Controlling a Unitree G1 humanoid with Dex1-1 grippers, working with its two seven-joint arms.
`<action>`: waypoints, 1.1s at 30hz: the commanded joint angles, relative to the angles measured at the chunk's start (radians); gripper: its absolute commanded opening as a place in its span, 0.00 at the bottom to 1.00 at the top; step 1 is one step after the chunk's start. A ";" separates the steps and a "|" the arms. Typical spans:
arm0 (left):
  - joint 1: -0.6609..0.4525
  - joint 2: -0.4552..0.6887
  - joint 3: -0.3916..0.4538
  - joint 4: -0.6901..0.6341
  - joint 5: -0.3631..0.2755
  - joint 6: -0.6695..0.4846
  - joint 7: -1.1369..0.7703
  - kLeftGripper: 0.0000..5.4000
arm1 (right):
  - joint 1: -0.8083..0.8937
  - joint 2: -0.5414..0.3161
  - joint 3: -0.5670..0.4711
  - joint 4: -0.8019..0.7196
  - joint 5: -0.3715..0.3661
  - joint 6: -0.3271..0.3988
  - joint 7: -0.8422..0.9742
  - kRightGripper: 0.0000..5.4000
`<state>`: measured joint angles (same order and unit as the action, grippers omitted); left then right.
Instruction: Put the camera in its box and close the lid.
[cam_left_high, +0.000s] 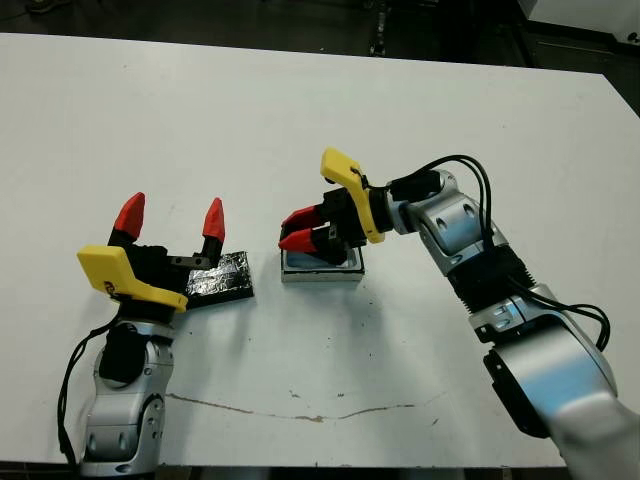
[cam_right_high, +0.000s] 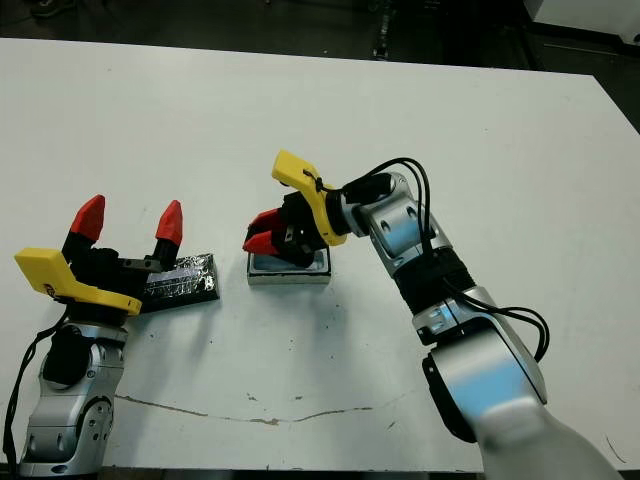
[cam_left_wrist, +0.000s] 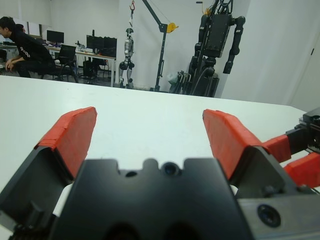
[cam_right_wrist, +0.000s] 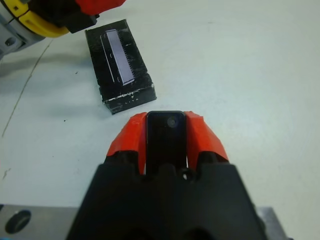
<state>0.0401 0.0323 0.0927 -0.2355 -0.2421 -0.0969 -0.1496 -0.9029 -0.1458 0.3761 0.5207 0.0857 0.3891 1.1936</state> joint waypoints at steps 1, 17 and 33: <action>0.013 -0.003 0.000 0.007 0.004 -0.004 0.003 1.00 | 0.009 -0.009 0.013 0.002 -0.018 -0.023 0.000 0.31; 0.016 -0.002 -0.001 0.000 0.005 0.002 0.006 1.00 | 0.010 -0.031 0.046 0.035 -0.058 -0.034 0.012 0.31; 0.014 -0.002 -0.001 0.006 0.003 -0.006 0.001 1.00 | 0.017 -0.069 0.024 0.068 -0.056 -0.058 0.052 0.31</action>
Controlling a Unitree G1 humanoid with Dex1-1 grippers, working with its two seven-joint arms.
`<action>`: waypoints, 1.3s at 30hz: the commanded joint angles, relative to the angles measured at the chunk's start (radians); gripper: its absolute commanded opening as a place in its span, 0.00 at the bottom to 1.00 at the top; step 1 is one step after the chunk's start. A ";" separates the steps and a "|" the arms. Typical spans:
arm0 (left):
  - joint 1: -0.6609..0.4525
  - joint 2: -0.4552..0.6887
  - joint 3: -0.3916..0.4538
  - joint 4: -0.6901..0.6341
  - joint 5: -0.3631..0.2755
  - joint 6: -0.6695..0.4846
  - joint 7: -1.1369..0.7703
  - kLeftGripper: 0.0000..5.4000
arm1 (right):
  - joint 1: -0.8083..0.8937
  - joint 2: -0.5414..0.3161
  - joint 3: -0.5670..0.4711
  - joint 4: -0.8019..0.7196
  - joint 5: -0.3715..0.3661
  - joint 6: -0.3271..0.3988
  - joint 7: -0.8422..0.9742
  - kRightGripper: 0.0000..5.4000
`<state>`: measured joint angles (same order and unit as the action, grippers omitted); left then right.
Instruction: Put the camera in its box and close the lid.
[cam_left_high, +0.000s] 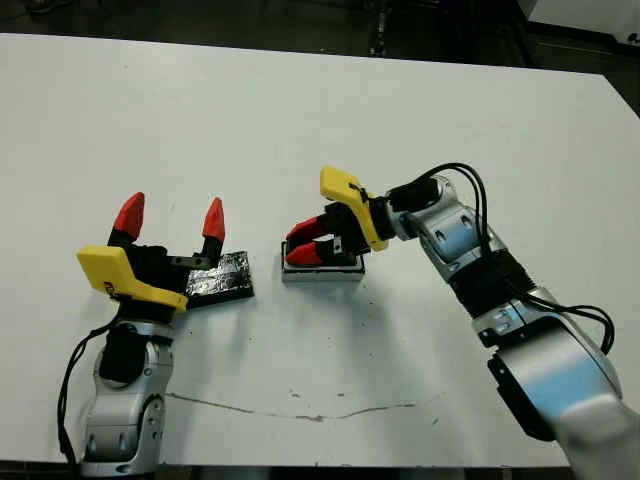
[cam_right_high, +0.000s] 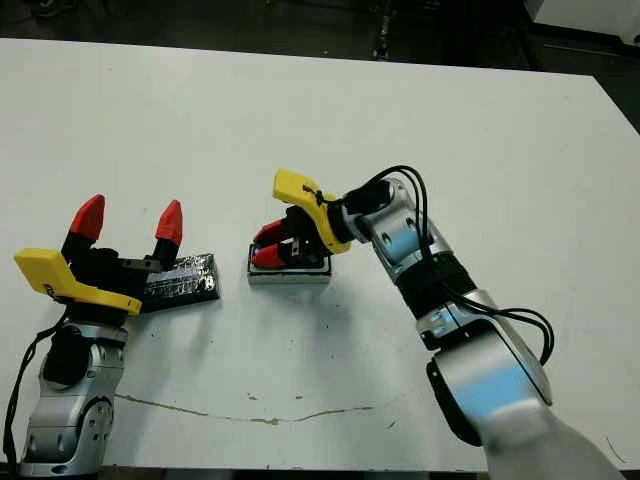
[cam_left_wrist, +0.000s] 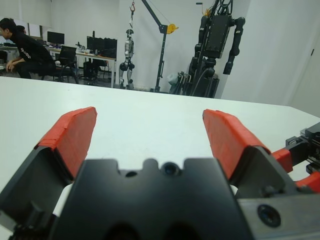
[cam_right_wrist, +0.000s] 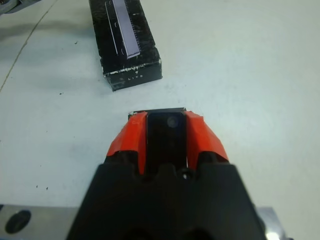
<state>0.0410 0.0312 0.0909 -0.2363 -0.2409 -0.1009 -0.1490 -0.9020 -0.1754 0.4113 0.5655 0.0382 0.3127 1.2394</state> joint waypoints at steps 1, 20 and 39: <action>0.013 0.001 0.001 0.008 0.003 -0.003 -0.001 1.00 | 0.017 -0.042 -0.013 0.025 -0.007 0.016 0.009 0.31; 0.008 0.000 0.000 0.005 0.000 0.001 -0.001 1.00 | 0.026 -0.059 -0.023 0.040 0.009 -0.057 0.053 0.34; 0.011 0.004 -0.001 0.012 0.005 -0.005 -0.005 1.00 | 0.034 -0.082 -0.067 -0.011 0.047 -0.149 0.118 0.84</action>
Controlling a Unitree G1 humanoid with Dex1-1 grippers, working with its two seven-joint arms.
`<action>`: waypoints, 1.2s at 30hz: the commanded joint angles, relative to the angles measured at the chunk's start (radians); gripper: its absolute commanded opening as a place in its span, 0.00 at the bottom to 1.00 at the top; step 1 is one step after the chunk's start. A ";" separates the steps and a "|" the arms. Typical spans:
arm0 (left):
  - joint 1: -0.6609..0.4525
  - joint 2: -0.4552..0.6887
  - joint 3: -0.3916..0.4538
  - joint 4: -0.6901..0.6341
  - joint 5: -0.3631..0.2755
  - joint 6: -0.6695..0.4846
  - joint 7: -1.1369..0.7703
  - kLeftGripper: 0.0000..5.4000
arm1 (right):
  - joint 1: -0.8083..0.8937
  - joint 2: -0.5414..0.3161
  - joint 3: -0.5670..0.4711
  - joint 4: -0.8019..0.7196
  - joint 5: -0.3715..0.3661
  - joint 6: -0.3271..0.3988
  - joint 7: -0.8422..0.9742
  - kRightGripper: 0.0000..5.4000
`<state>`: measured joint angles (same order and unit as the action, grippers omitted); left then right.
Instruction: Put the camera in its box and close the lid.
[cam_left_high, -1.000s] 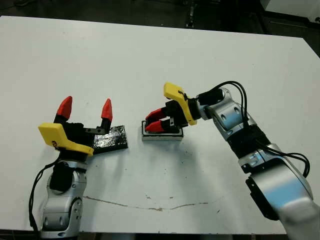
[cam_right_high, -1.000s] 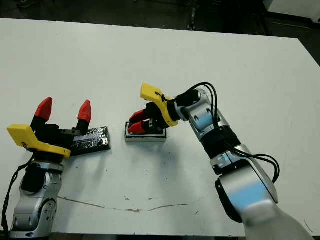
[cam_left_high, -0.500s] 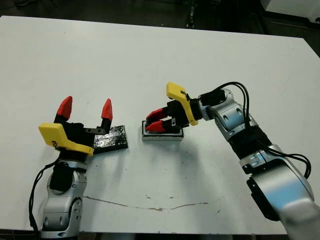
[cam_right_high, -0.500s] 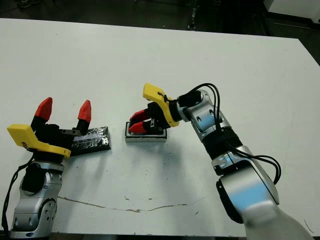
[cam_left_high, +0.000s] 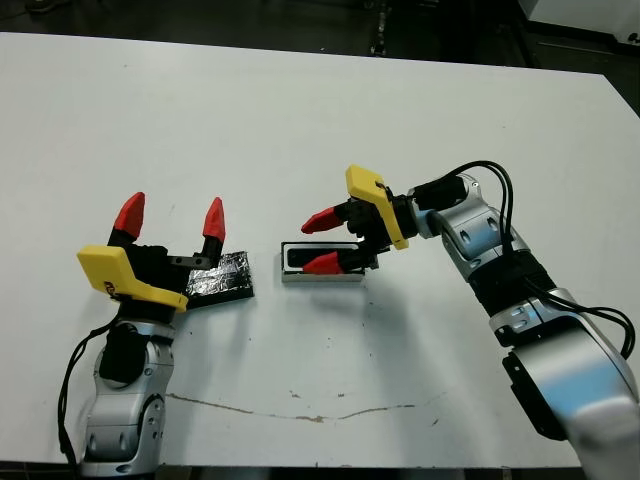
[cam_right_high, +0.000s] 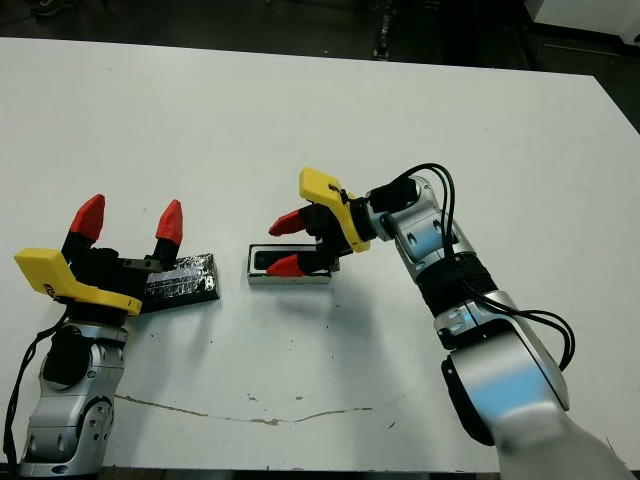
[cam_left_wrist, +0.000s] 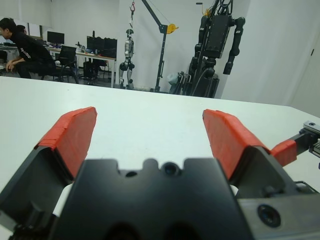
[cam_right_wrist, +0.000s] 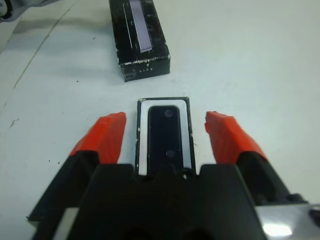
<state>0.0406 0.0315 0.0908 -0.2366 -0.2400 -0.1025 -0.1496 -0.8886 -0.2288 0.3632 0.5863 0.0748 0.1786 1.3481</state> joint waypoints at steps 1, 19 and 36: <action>0.012 0.003 -0.001 0.012 0.003 -0.003 -0.004 1.00 | 0.023 -0.035 -0.026 -0.045 0.016 -0.014 0.011 0.88; 0.014 0.008 0.002 0.001 0.013 0.005 0.004 1.00 | 0.476 -0.151 -0.404 -0.715 0.266 0.340 -0.388 1.00; -0.081 0.283 0.050 0.051 -0.063 0.017 -0.307 1.00 | 1.061 0.089 -0.577 -0.921 0.259 -0.102 -0.840 0.57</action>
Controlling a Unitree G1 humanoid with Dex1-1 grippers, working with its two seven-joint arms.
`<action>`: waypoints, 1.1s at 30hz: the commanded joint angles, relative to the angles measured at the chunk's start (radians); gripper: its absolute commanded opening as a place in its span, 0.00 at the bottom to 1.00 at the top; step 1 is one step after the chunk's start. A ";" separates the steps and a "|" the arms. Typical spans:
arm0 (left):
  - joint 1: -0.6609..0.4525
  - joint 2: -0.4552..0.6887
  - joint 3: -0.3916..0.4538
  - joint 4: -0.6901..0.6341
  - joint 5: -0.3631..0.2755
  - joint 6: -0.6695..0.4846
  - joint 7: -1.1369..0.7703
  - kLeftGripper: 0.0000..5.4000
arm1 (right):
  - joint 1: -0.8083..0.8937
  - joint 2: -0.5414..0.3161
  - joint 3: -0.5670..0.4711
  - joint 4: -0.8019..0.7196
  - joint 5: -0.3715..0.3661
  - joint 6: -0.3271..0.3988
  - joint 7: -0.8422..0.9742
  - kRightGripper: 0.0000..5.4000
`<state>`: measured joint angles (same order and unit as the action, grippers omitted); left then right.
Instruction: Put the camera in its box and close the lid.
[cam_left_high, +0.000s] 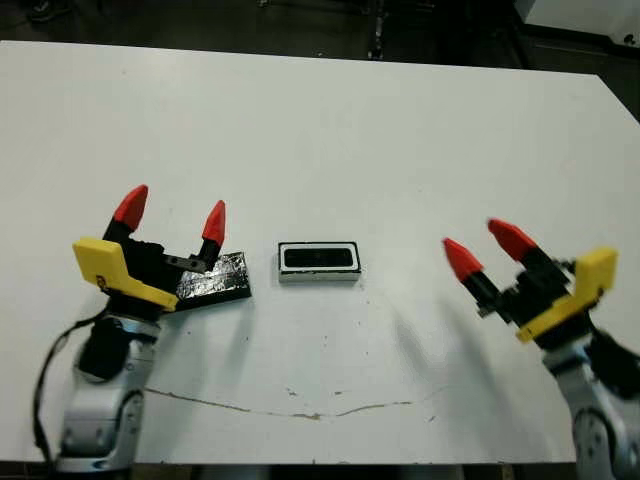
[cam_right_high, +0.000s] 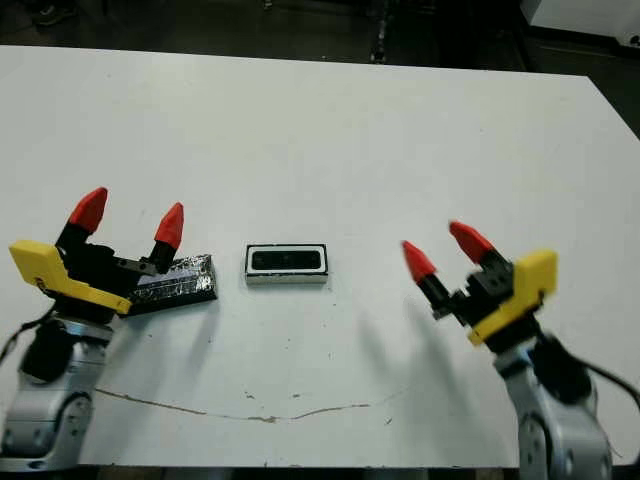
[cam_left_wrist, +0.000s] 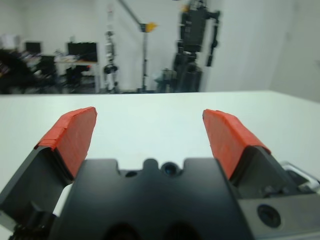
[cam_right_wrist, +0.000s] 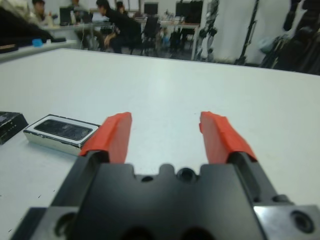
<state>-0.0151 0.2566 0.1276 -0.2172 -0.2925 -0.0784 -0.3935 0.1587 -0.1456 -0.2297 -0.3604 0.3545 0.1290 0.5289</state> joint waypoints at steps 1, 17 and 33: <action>-0.036 0.083 0.017 0.041 -0.014 -0.007 -0.093 1.00 | 0.013 0.007 0.025 0.028 -0.025 -0.058 -0.030 0.55; -0.459 0.436 -0.119 0.555 -0.146 0.050 -1.066 1.00 | -0.026 -0.030 0.064 0.033 -0.017 -0.060 -0.095 0.08; -0.476 0.378 -0.172 0.680 -0.120 0.112 -1.173 1.00 | -0.026 -0.038 0.080 0.040 -0.013 -0.056 -0.104 0.00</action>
<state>-0.5189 0.6357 -0.0444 0.4709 -0.4302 0.0309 -1.5791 0.1268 -0.1661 -0.1467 -0.3308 0.3383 0.0712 0.4245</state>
